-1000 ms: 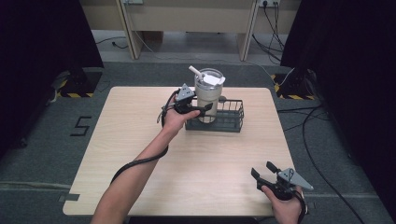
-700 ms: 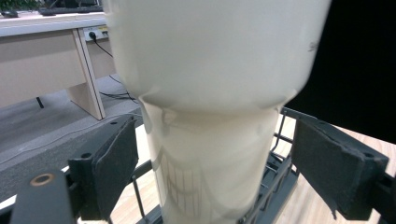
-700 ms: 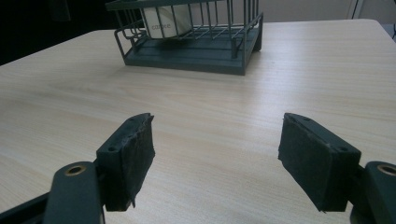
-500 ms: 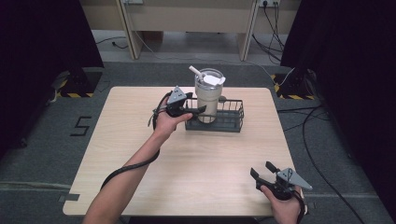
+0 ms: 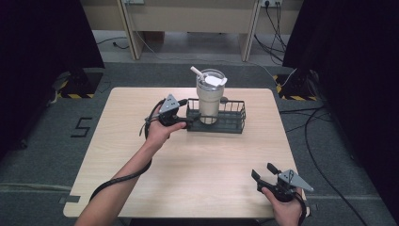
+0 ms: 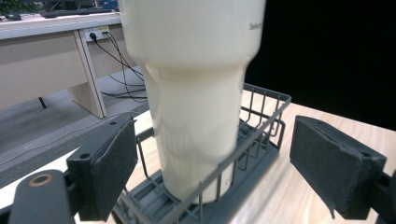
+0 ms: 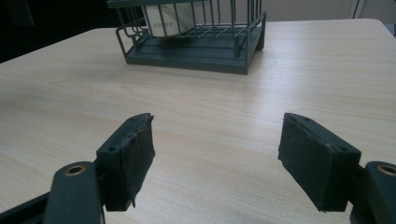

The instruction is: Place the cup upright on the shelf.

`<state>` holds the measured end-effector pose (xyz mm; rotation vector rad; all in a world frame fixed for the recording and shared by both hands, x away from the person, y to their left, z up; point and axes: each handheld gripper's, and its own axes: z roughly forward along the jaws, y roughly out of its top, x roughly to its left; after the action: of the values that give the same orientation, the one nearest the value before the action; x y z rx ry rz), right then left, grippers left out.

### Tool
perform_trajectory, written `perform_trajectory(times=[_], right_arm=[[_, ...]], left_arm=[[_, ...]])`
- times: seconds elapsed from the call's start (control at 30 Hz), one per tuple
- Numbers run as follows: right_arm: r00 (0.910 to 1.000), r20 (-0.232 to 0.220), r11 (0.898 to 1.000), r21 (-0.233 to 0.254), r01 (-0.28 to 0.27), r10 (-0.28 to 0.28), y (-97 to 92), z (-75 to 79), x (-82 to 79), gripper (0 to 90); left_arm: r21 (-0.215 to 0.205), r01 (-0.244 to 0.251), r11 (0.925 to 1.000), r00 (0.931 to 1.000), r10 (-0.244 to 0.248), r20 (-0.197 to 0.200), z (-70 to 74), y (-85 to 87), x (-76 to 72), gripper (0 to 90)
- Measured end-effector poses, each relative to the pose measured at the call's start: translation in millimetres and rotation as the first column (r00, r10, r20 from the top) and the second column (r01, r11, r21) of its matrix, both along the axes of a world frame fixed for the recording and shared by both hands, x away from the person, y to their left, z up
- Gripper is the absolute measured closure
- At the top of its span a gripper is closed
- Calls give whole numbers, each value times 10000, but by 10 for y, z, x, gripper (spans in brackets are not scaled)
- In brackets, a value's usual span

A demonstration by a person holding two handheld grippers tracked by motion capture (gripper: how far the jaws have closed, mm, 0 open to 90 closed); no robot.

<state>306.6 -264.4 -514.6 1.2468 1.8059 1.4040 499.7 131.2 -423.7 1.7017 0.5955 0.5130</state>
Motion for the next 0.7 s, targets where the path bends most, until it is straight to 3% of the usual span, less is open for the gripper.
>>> perform_trajectory(times=[0.43,0.7], right_arm=[[10000,3,10000,-18,63,-63,-2,2,-8,268],[10000,46,10000,-36,62,-62,2,7,-13,268]], left_arm=[[-236,-196,9995,9998,198,74,-58,388,-341,144],[-256,-483,9985,9988,485,63,-172,620,-548,144]])
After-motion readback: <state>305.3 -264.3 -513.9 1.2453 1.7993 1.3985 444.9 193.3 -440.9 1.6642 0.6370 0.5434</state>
